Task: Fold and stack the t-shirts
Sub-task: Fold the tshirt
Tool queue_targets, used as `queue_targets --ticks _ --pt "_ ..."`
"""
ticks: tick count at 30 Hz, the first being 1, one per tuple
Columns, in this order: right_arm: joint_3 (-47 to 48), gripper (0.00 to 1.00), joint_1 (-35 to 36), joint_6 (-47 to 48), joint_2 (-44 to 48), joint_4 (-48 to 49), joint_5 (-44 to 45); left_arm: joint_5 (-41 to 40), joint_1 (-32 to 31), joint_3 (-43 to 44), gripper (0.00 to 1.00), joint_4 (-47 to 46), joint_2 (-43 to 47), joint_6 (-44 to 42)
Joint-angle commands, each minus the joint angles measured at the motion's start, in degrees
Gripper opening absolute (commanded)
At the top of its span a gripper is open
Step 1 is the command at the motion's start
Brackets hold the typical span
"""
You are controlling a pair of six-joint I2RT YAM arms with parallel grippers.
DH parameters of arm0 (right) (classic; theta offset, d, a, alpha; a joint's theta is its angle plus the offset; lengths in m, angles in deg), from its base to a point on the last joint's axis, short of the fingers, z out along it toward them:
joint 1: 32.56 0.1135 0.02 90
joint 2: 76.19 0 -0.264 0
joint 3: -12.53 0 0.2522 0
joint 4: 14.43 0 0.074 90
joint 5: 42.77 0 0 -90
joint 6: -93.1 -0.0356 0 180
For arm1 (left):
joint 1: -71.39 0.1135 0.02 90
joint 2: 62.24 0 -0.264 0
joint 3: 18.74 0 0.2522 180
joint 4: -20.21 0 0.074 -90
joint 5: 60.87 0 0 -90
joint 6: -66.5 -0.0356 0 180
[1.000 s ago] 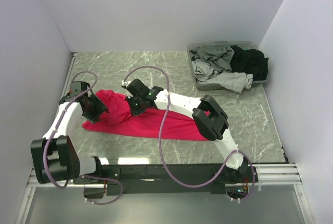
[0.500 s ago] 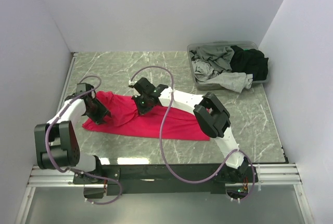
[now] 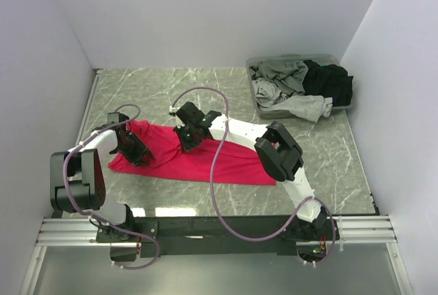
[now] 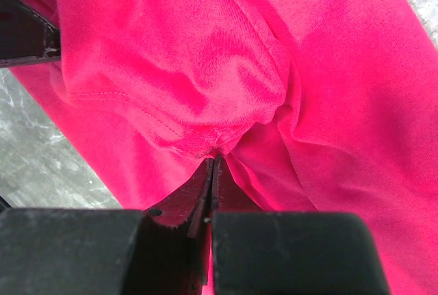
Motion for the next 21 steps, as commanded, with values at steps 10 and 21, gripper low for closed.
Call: queue_targets --ticks 10,21 --pt "1.94 0.00 -0.07 0.02 1.30 -1.32 -0.80 1.41 -0.59 -1.16 0.14 -1.40 -0.41 -1.40" --pt "0.54 0.00 0.02 0.46 3.67 -2.73 -2.20 0.17 -0.59 -1.07 0.01 1.33 5.22 -0.96"
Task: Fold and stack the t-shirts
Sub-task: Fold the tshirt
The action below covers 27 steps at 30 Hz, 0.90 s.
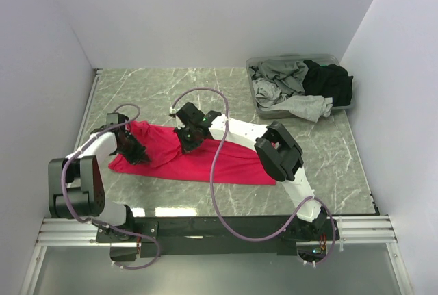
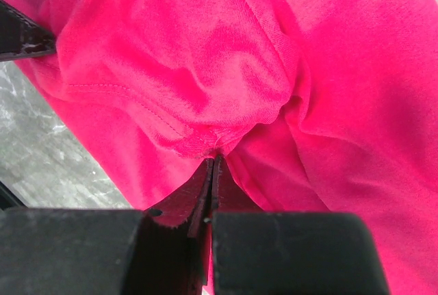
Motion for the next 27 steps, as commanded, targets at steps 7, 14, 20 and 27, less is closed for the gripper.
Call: queue_targets --ticks 7,14,20,27 --pt "-2.32 0.00 0.02 0.37 5.85 -1.11 -2.01 -1.95 -0.29 0.16 0.00 4.52 5.70 -0.48" --pt "-3.90 0.00 0.02 0.02 6.29 -0.67 -2.71 -3.01 -0.38 -1.60 0.01 5.84 7.11 -0.04" --pt "-4.43 0.00 0.46 0.02 5.76 -0.58 -2.80 -0.82 -0.29 -2.92 0.01 4.96 5.09 0.05" --pt "-4.96 0.19 0.72 1.07 6.20 -1.54 -2.19 -1.43 -0.03 -0.64 0.41 6.71 6.84 0.14"
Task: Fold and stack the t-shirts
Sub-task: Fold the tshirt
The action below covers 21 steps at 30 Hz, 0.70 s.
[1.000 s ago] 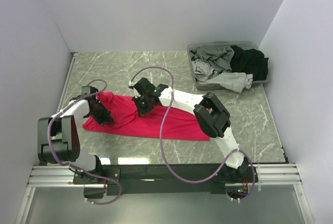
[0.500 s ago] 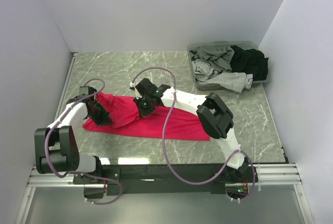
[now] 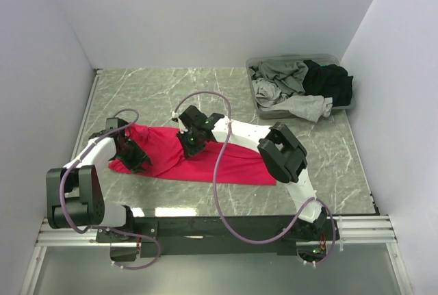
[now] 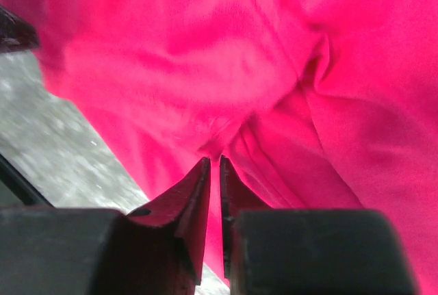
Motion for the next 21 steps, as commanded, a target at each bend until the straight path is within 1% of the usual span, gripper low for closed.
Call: queue_targets --ticks 1,2,3,4,5,6,7,9,10,15,18,21 --pt "-0.37 0.22 0.35 1.29 3.64 -1.85 1.11 -0.53 0.43 4.47 0.46 1.93 1.90 -0.06" --pt "-0.19 0.28 0.44 1.55 3.99 -2.64 1.55 -0.10 1.05 5.97 0.52 2.80 1.82 -0.14" --pt "-0.19 0.32 0.44 1.73 5.21 -2.91 2.95 0.08 2.62 9.29 0.55 3.07 1.81 -0.23" --pt "-0.19 0.32 0.35 1.73 5.92 -3.26 2.96 0.08 3.68 11.24 0.56 3.34 1.64 -0.23" --pt "-0.37 0.35 0.26 1.91 6.80 -3.87 4.44 -0.09 4.73 13.00 0.58 3.34 1.38 -0.32" --pt "-0.54 0.35 0.18 1.82 7.59 -4.14 5.41 -0.27 6.74 14.85 0.58 2.99 1.03 -0.41" --pt "-0.72 0.35 -0.26 1.73 9.43 -4.32 6.03 -0.53 7.55 18.26 0.58 2.64 -0.19 -0.41" --pt "-1.68 0.36 -1.14 1.38 12.33 -4.67 7.97 -1.15 8.95 21.18 0.59 0.72 -2.04 -0.32" --pt "-2.12 0.36 -1.67 1.12 13.22 -4.84 8.50 -1.23 8.96 23.72 0.59 0.01 -4.31 -0.23" --pt "-7.57 0.36 -8.60 -1.17 16.82 -3.18 9.03 -0.54 8.96 29.27 0.58 -4.22 -13.46 0.99" --pt "-10.47 0.36 -11.86 -1.61 17.00 -2.39 9.03 0.00 8.44 32.96 0.58 -5.71 -20.04 1.26" --pt "-12.23 0.34 -13.53 -1.52 15.61 -2.03 9.03 0.17 7.04 37.79 0.58 -4.84 -23.92 0.65"
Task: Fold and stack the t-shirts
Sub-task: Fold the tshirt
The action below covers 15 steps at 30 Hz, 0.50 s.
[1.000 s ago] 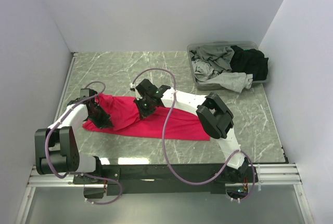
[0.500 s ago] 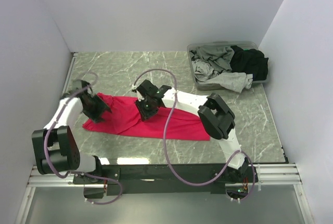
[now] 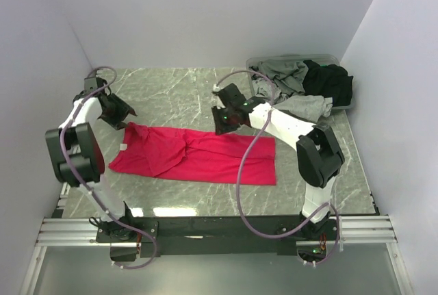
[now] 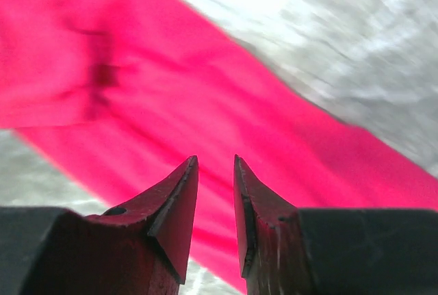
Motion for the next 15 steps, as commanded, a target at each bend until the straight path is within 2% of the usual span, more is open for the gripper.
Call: queue_targets --ticks 1,5,15 --pt "-2.16 0.34 -1.12 -0.56 -1.54 0.20 0.85 0.83 -2.17 7.30 0.58 -0.57 -4.08 -0.05" --pt "-2.42 0.33 -1.65 -0.73 -4.08 0.02 0.94 -0.84 -4.90 12.06 0.58 2.15 -9.19 -0.85" --pt "-2.60 0.32 -2.44 -2.14 -6.99 0.20 1.12 -3.47 -6.74 12.33 0.56 5.31 -13.15 -3.22"
